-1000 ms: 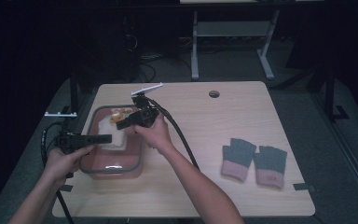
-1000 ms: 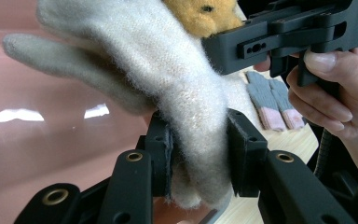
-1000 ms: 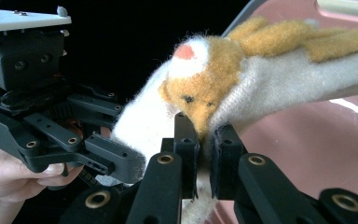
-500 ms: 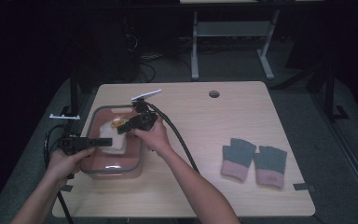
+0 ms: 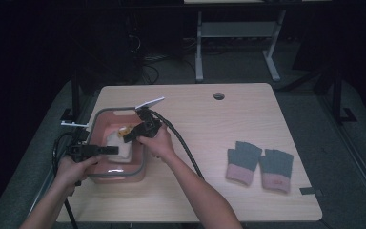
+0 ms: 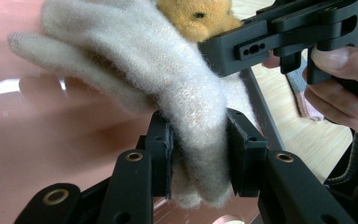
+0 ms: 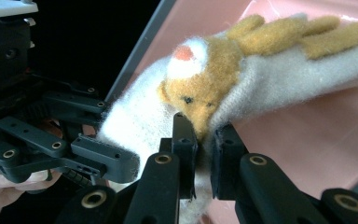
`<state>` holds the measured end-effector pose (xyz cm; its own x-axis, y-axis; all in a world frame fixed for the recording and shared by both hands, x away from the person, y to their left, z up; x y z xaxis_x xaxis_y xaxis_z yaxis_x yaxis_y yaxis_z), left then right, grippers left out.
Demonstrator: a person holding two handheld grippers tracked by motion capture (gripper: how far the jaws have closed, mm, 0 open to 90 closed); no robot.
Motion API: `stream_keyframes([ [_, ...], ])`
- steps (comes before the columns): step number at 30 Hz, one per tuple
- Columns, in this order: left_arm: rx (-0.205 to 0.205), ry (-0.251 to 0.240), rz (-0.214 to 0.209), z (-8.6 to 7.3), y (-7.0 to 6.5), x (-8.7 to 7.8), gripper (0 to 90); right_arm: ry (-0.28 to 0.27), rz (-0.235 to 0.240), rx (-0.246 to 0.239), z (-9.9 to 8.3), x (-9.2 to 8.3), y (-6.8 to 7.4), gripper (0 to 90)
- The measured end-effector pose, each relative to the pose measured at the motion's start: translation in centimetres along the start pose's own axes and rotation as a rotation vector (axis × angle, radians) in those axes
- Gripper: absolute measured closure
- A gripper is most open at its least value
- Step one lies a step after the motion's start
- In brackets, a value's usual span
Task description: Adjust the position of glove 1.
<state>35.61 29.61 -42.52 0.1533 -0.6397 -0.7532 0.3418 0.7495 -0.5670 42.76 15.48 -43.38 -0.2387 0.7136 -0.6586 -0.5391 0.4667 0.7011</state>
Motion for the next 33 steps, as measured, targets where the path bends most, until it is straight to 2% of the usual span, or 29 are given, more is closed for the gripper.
stream_keyframes([
  [5,-0.001,-0.003,0.023,-0.4,0.2,0.3,65.3,0.026,-0.024,0.0,-0.2,0.2,0.0,80.1],
  [9,-0.026,0.005,0.032,-0.7,0.4,0.6,65.3,0.043,-0.051,-0.003,-0.4,0.2,-0.1,78.3],
  [15,-0.048,0.021,0.066,-0.9,0.7,1.1,65.3,0.074,-0.08,-0.008,-0.7,-0.1,-0.3,75.9],
  [16,-0.039,0.028,0.077,-0.9,0.7,1.0,65.3,0.074,-0.08,-0.008,-0.7,-0.1,-0.3,75.9],
  [19,-0.044,0.032,0.093,-0.9,0.6,1.1,65.4,0.086,-0.089,0.0,-1.0,-0.5,-0.6,73.9],
  [27,-0.038,0.057,0.118,-1.1,0.7,1.4,65.4,0.095,-0.099,0.011,-1.2,-1.3,-0.7,72.7],
  [31,-0.055,0.066,0.128,-1.1,0.8,1.5,65.4,0.101,-0.095,0.012,-1.4,-1.6,-0.7,72.9],
  [33,-0.05,0.079,0.146,-1.1,0.9,1.6,65.4,0.097,-0.094,0.007,-1.5,-1.9,-0.6,74.0],
])
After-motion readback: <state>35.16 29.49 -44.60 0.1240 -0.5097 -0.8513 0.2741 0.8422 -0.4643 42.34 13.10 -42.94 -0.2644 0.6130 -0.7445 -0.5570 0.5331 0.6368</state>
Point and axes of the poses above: each handheld gripper's, and its own axes: x roughly forward along the jaws, z roughly out of its top, y roughly to its left, the point moved 6 cm from there along x, roughly forward along the jaws, and after that the axes turned 14 degrees about y, right-handed, at the moved point
